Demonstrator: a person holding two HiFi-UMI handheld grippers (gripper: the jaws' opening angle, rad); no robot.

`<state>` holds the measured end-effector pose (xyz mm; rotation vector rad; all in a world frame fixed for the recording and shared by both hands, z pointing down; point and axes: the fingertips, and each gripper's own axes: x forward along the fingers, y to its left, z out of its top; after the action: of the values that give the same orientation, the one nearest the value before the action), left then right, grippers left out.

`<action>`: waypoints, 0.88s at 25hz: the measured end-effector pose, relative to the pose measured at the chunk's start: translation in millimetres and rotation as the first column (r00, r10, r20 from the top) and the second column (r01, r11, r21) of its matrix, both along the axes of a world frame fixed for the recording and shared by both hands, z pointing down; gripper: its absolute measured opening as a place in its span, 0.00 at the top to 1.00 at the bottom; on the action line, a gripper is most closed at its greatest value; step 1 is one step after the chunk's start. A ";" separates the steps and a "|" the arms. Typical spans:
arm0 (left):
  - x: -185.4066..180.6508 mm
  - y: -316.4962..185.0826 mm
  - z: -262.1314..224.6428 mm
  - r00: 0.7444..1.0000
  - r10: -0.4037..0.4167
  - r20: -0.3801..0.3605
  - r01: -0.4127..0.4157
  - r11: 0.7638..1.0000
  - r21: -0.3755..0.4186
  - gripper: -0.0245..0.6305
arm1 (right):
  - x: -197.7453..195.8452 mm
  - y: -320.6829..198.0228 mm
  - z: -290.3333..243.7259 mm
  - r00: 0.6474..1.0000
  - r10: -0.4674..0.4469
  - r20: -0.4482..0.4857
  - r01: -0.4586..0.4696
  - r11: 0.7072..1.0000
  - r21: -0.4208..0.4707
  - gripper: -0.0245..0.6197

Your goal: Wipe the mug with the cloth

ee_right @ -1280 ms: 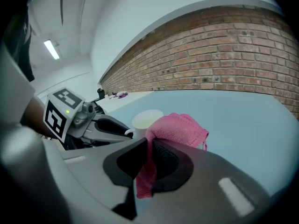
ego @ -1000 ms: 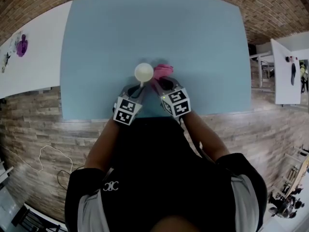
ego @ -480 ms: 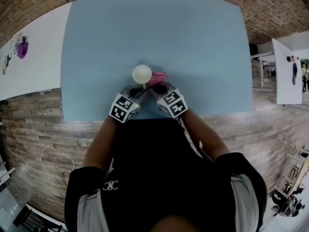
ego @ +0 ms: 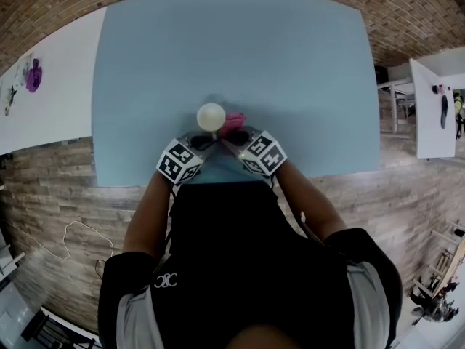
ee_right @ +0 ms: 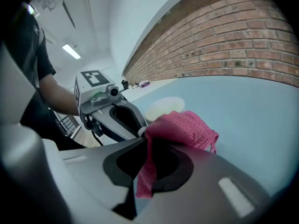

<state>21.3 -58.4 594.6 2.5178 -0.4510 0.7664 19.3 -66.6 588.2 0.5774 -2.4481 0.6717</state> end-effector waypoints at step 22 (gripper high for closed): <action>-76.3 -14.6 3.4 0.971 -0.113 0.212 0.080 0.984 0.158 0.81 | -0.5 -60.3 -14.5 0.992 0.124 0.031 -0.125 0.992 0.026 0.90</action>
<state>-55.0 -73.1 598.0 2.5335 -0.7263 1.0131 18.8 -126.8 573.7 0.7420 -2.4677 0.7006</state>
